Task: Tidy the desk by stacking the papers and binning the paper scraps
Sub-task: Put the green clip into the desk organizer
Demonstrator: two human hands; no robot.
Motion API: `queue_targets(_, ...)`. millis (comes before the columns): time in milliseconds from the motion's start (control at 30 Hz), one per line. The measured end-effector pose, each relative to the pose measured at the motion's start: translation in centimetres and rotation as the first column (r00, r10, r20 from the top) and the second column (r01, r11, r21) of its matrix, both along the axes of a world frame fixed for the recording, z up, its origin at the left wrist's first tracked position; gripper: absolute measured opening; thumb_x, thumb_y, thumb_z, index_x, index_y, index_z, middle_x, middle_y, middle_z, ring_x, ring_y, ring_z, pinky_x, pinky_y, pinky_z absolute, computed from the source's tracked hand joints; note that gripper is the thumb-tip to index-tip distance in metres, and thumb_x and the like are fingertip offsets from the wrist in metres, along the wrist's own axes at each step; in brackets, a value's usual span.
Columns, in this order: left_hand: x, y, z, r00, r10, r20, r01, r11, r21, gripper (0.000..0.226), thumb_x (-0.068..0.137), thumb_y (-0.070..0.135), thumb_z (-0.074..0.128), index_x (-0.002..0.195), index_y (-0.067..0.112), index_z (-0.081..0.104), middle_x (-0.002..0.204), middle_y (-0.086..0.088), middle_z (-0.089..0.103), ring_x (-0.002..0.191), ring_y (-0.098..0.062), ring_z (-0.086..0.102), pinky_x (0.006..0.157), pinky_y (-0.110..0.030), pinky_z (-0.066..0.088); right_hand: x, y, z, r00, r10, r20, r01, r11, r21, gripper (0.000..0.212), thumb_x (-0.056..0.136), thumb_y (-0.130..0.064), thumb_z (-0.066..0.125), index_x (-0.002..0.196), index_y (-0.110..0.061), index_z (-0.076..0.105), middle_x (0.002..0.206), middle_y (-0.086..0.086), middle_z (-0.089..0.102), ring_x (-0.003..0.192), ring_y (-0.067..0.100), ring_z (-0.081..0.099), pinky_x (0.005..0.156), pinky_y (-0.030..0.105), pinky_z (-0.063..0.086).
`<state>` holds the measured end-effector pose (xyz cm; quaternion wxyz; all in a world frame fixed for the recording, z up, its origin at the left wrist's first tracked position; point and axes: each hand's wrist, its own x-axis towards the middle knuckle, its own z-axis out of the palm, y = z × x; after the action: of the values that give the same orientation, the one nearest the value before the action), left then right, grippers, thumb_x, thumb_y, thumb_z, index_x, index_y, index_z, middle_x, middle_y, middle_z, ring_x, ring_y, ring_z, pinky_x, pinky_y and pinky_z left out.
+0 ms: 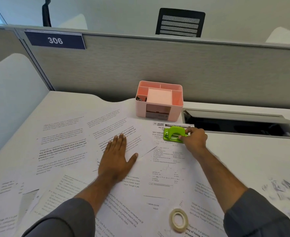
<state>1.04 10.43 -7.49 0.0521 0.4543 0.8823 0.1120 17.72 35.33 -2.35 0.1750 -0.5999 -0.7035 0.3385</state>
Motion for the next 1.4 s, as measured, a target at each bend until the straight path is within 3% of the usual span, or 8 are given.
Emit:
queue_targets(67,0.0,0.0,0.0,1.0,0.002,0.001,-0.002,1.0,0.003,0.089,0.092,0.075,0.006,0.159,0.019,-0.011,0.167,0.005,-0.012,0.153,-0.01,-0.014,0.123,-0.031,-0.008,0.4,-0.5,0.6,0.998,0.034,-0.056,-0.035,0.999,-0.003,0.032,0.072,-0.022,0.085,0.098,-0.014,0.068,0.115,0.011,0.057,0.112,0.03,0.053,0.09,0.042,0.053)
queue_targets(200,0.0,0.0,-0.1,1.0,0.001,-0.007,-0.001,1.0,0.0,0.089,0.092,0.075,0.006,0.159,0.019,-0.011,0.167,0.005,-0.012,0.153,-0.011,-0.013,0.124,-0.031,-0.008,1.2,-1.6,1.9,0.962,0.13,-0.241,-0.143,0.989,-0.035,0.032,0.07,-0.012,0.085,0.086,-0.014,0.058,0.084,-0.006,0.056,0.083,0.019,0.056,0.064,0.024,0.049)
queue_targets(433,0.1,0.0,-0.1,1.0,0.003,-0.004,-0.002,1.0,0.011,0.089,0.092,0.075,0.007,0.159,0.018,-0.01,0.167,0.005,-0.011,0.153,-0.009,-0.014,0.122,-0.03,-0.01,1.5,-2.7,4.7,0.895,0.151,-0.419,-0.138,0.988,0.063,0.039,0.072,-0.01,0.084,0.102,-0.018,0.06,0.096,-0.002,0.062,0.087,0.021,0.061,0.079,0.047,0.058)
queue_targets(633,0.0,0.0,0.0,1.0,0.005,0.0,-0.005,1.0,0.009,0.089,0.092,0.075,0.008,0.159,0.019,-0.011,0.167,0.005,-0.012,0.153,-0.01,-0.014,0.123,-0.031,-0.008,0.7,-1.8,7.3,0.814,0.073,-0.577,-0.019,0.995,0.099,0.07,0.073,-0.009,0.083,0.134,-0.019,0.05,0.108,0.008,0.066,0.094,0.022,0.066,0.085,0.044,0.058)
queue_targets(767,0.1,0.1,0.0,1.0,0.004,0.004,-0.004,1.0,0.011,0.088,0.093,0.074,0.008,0.158,0.019,-0.013,0.167,0.005,-0.014,0.153,-0.01,-0.015,0.123,-0.031,-0.008,-0.6,-0.4,9.1,0.763,0.009,-0.647,0.081,0.991,0.109,0.059,0.072,-0.007,0.083,0.125,-0.006,0.058,0.101,0.009,0.068,0.086,0.018,0.063,0.085,0.049,0.057)
queue_targets(867,0.0,0.1,0.0,1.0,0.005,0.006,-0.005,1.0,0.011,0.088,0.093,0.074,0.009,0.158,0.019,-0.013,0.167,0.005,-0.014,0.152,-0.01,-0.016,0.123,-0.031,-0.009,-2.0,1.3,10.4,0.721,-0.065,-0.69,0.148,0.987,0.061,0.048,0.068,-0.003,0.083,0.11,-0.011,0.063,0.086,0.002,0.067,0.076,0.017,0.061,0.08,0.051,0.058)
queue_targets(1233,0.0,0.1,0.0,1.0,0.008,0.005,-0.008,1.0,0.02,0.089,0.091,0.075,0.007,0.158,0.02,-0.013,0.166,0.006,-0.015,0.152,-0.009,-0.016,0.123,-0.03,-0.01,-6.7,5.9,11.7,0.768,-0.2,-0.608,0.213,0.976,-0.052,0.037,0.061,-0.001,0.082,0.067,-0.022,0.052,0.069,0.001,0.059,0.069,0.024,0.06,0.072,0.056,0.058)
queue_targets(1400,0.1,0.1,0.1,1.0,0.01,0.006,-0.01,1.0,0.027,0.087,0.092,0.074,0.009,0.157,0.021,-0.015,0.166,0.008,-0.017,0.152,-0.009,-0.017,0.122,-0.03,-0.011,-7.8,6.2,10.8,0.89,-0.165,-0.425,0.203,0.978,0.046,0.038,0.059,-0.013,0.086,0.09,-0.012,0.065,0.088,0.007,0.072,0.073,0.022,0.065,0.061,0.031,0.051)
